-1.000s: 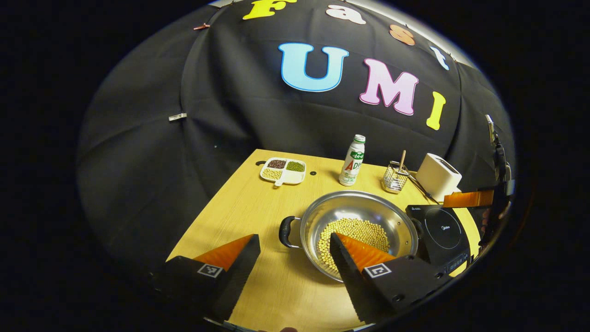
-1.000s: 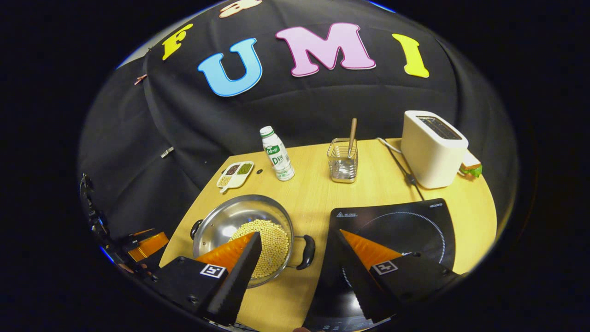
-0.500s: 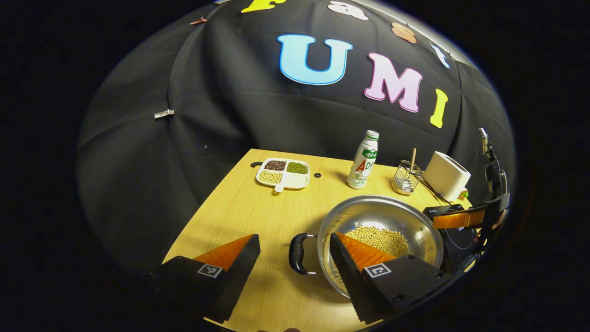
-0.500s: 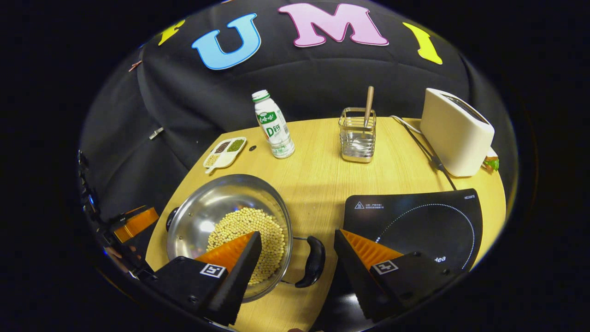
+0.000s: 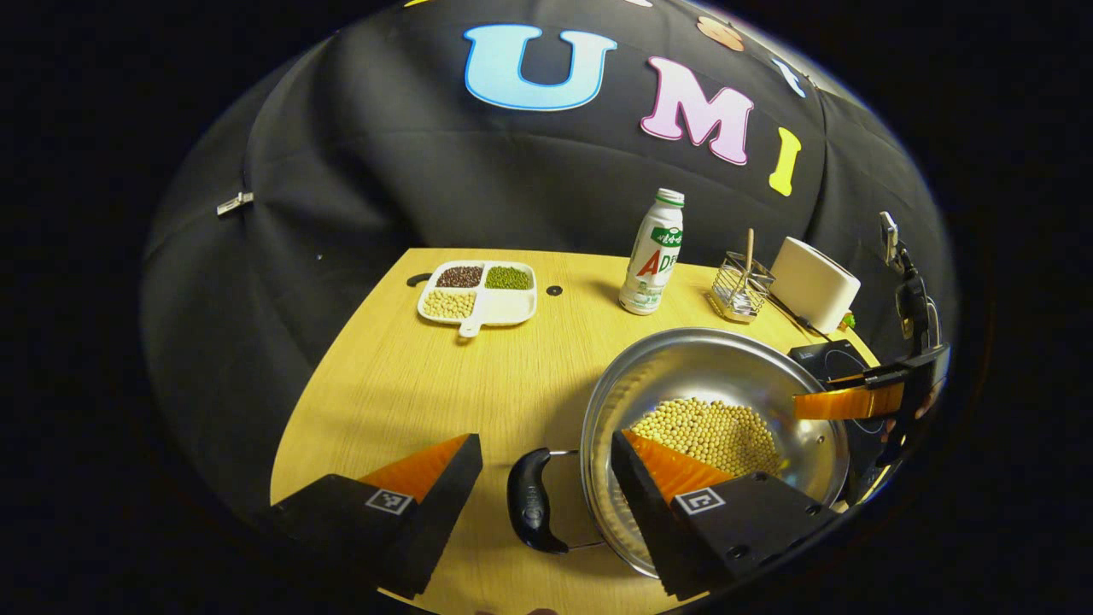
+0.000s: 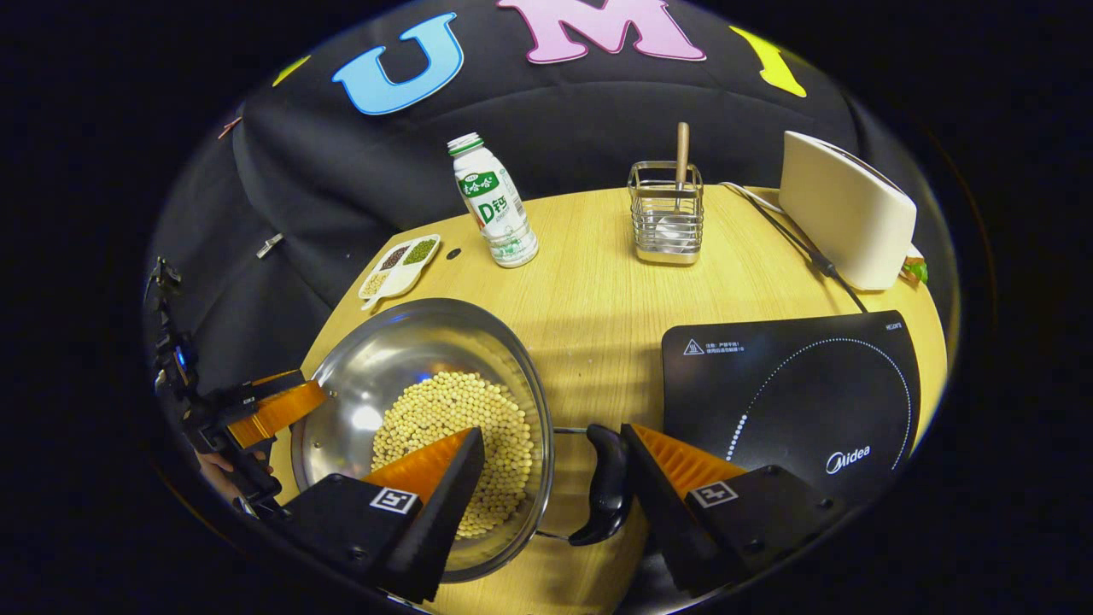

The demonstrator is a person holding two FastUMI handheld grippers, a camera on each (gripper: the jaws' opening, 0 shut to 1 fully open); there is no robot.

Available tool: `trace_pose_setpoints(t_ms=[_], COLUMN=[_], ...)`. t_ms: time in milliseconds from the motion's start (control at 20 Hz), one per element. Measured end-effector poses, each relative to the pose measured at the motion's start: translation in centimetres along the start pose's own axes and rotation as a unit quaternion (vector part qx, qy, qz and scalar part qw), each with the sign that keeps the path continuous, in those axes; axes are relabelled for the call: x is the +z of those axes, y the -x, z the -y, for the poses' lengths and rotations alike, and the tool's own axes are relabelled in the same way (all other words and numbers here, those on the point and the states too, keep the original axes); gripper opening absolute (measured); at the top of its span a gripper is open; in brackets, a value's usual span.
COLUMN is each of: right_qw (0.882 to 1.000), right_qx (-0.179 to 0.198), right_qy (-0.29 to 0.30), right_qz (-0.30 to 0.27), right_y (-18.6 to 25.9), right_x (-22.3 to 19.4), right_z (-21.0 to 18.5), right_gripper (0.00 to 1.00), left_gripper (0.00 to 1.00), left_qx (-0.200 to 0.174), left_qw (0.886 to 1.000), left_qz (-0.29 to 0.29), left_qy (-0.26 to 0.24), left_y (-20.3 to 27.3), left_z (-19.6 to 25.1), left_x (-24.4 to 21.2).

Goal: First push the handle of the pot to place it horizontally, then grasp the pot with both hands and set it on the induction cooktop.

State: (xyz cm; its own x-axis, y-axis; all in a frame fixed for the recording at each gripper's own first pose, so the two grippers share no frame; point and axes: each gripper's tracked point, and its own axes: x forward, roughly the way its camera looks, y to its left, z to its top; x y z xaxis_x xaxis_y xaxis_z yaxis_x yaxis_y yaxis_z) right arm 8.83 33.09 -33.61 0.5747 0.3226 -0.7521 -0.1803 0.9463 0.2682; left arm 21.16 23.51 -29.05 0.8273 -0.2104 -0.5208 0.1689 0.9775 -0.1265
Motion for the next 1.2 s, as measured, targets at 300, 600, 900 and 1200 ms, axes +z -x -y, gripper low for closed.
trace_pose_setpoints(t_ms=[300, 600, 900, 1200], right_qw=[1.0, 0.996, 0.996, 0.995], right_qx=[-0.013, -0.016, -0.038, -0.041], right_qy=[0.01, -0.029, -0.046, -0.063], right_qz=[-0.011, -0.079, -0.066, -0.066], right_y=[-0.6, -1.2, -1.1, -1.0], right_x=[-1.0, -5.4, -5.6, -5.3], right_z=[-0.1, -1.1, -0.8, -0.8], right_gripper=[0.95, 0.67, 0.71, 0.65], left_gripper=[0.93, 0.83, 0.72, 0.67], left_qx=[-0.032, -0.037, -0.045, -0.048], left_qw=[0.998, 0.997, 0.997, 0.997], left_qz=[-0.044, -0.063, -0.065, -0.066], left_qy=[0.027, 0.025, 0.007, 0.012], left_y=[-1.1, -1.6, -2.1, -2.2], left_z=[0.3, -0.8, -0.9, -1.0], left_x=[-2.7, -3.8, -3.4, -3.4])
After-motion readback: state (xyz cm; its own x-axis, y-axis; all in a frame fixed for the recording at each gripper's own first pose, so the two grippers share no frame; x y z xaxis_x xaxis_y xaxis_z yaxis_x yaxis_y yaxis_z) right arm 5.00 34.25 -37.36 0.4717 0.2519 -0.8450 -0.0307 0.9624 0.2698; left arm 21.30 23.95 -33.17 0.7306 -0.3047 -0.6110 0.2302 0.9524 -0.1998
